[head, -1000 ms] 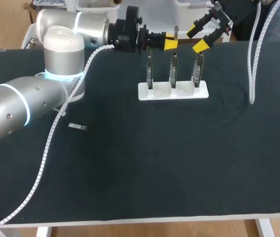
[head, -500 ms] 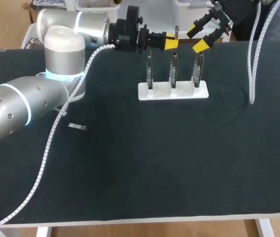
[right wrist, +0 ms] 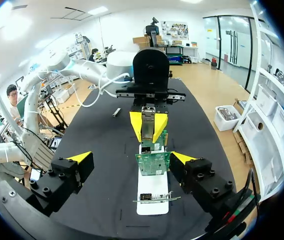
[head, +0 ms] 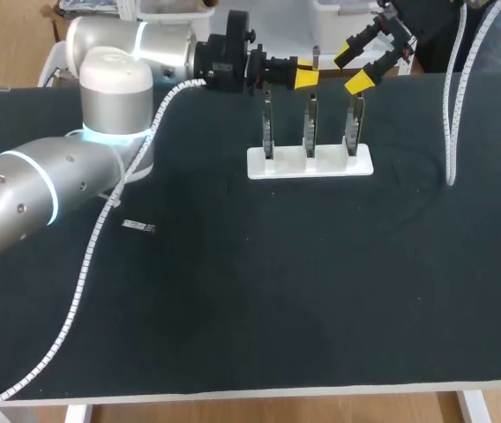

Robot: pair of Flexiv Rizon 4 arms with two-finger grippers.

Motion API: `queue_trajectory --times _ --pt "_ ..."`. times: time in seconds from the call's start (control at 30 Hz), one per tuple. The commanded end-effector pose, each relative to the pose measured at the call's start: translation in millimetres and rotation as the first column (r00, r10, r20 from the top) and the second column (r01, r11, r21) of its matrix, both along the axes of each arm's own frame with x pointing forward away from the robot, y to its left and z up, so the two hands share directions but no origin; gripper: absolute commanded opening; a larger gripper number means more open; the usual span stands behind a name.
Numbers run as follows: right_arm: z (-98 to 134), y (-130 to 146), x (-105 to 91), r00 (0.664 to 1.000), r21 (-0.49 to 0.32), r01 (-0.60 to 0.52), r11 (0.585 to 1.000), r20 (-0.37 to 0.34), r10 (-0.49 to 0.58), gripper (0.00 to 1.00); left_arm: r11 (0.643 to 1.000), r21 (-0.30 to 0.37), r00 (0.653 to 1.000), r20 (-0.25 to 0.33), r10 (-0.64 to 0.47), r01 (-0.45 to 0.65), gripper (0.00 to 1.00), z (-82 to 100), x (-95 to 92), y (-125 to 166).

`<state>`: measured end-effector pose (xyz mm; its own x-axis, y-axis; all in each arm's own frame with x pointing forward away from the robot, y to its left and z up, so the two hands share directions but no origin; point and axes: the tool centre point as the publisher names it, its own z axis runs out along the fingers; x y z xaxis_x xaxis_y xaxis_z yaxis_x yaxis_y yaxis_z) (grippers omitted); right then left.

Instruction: Pick up the optical module with the left hand, and insert it into the network port with the right hand.

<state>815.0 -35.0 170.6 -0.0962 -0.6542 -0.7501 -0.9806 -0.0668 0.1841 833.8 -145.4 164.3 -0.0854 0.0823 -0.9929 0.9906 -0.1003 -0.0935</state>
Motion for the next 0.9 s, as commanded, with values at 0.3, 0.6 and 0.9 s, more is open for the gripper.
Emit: queue_trajectory --times 0.3,0.6,0.9 --pt "1 0 8.5 0.96 0.044 -0.207 0.977 -0.182 0.212 1.0 1.0 0.001 1.0 0.001 -0.009 0.009 0.0 -0.1 3.7 -1" --pt "1 0 8.5 0.96 0.044 -0.207 0.977 -0.182 0.212 1.0 1.0 0.001 1.0 0.001 -0.009 0.009 0.0 -0.1 3.7 -1" --pt "15 -2 19.6 0.975 0.041 -0.165 0.985 -0.146 0.169 1.0 1.0 0.001 1.0 0.001 -0.009 0.009 0.0 -0.1 3.7 -1"
